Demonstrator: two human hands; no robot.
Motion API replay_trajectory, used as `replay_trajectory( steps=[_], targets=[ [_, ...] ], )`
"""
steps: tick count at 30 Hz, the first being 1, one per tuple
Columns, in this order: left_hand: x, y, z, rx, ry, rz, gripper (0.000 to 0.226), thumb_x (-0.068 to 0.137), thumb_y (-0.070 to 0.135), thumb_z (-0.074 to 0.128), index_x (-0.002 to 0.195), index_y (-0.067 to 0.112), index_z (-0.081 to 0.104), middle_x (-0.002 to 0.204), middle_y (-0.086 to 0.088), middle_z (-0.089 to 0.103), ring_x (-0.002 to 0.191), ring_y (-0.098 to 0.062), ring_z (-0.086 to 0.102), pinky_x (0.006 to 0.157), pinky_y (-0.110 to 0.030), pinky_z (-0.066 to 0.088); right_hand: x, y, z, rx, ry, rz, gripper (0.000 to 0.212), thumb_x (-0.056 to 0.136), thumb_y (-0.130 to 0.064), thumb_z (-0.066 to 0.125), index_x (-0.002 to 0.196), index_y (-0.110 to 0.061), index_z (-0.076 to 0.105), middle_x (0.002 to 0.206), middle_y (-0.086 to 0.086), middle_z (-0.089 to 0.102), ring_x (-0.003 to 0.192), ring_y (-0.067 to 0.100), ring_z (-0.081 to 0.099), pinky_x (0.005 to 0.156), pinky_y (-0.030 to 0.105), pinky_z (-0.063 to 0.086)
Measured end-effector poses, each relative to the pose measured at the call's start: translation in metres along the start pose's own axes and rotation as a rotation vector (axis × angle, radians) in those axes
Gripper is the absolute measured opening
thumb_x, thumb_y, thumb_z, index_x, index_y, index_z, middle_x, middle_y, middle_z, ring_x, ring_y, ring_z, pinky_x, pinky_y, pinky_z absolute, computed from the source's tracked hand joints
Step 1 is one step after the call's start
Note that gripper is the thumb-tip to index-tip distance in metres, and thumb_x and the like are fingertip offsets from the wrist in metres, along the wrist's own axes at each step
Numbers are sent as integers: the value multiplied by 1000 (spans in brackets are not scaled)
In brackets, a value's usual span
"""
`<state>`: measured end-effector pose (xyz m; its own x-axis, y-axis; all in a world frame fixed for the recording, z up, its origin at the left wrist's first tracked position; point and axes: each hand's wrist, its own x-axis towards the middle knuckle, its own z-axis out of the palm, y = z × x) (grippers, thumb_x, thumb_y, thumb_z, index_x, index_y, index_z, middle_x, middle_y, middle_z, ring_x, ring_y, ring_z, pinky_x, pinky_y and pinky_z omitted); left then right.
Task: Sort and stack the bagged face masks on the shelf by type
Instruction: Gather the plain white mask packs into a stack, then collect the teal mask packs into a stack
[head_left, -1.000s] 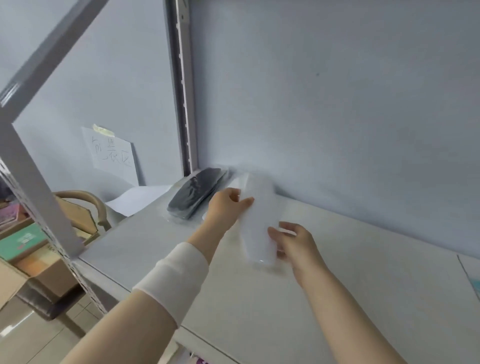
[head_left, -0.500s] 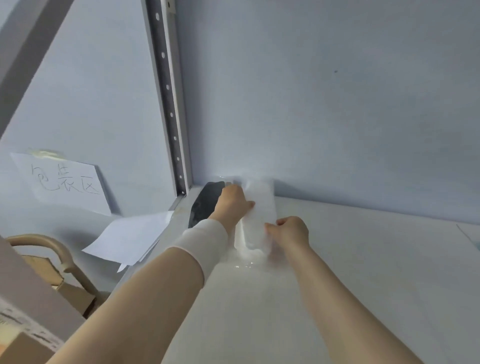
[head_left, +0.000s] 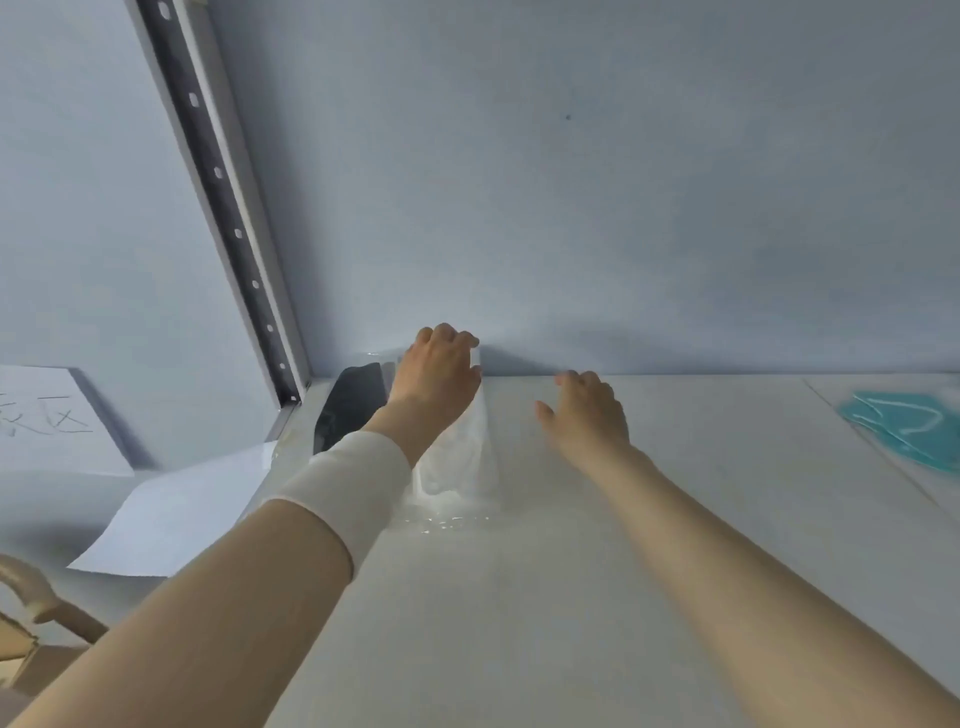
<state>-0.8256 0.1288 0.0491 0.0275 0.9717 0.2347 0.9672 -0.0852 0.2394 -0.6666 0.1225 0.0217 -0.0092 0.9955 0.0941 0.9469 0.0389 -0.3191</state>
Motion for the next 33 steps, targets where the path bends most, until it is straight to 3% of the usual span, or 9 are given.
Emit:
replay_trajectory(
  steps=[5, 12, 24, 33],
  targets=[
    [8, 70, 25, 186, -120, 105, 43, 97, 28, 42, 137, 13, 40, 137, -8, 45, 127, -27, 40, 102, -33, 31, 4, 75, -24, -313, 2, -80, 51, 96, -38, 40, 137, -8, 35, 139, 13, 41, 132, 31, 33, 105, 39, 30],
    [1, 224, 69, 176, -189, 247, 49, 97, 32, 42, 141, 14, 32, 142, -7, 41, 134, -26, 36, 107, -36, 27, -28, 220, -78, -394, -13, 64, 60, 98, -41, 33, 148, -12, 15, 156, 11, 17, 145, 30, 10, 118, 44, 11],
    [-51, 561, 140, 11, -239, 462, 53, 95, 33, 45, 144, 17, 31, 146, -7, 40, 135, -26, 36, 111, -36, 25, -132, 526, -197, -325, 70, 255, 62, 97, -41, 35, 148, -13, 14, 156, 10, 16, 145, 30, 9, 118, 44, 9],
    [-30, 716, 198, -17, -297, 567, 55, 95, 33, 44, 145, 17, 29, 148, -6, 38, 137, -25, 33, 112, -35, 23, -129, 686, -229, -280, 104, 358, 61, 97, -43, 36, 147, -14, 18, 155, 8, 21, 145, 28, 13, 118, 40, 14]
  ],
)
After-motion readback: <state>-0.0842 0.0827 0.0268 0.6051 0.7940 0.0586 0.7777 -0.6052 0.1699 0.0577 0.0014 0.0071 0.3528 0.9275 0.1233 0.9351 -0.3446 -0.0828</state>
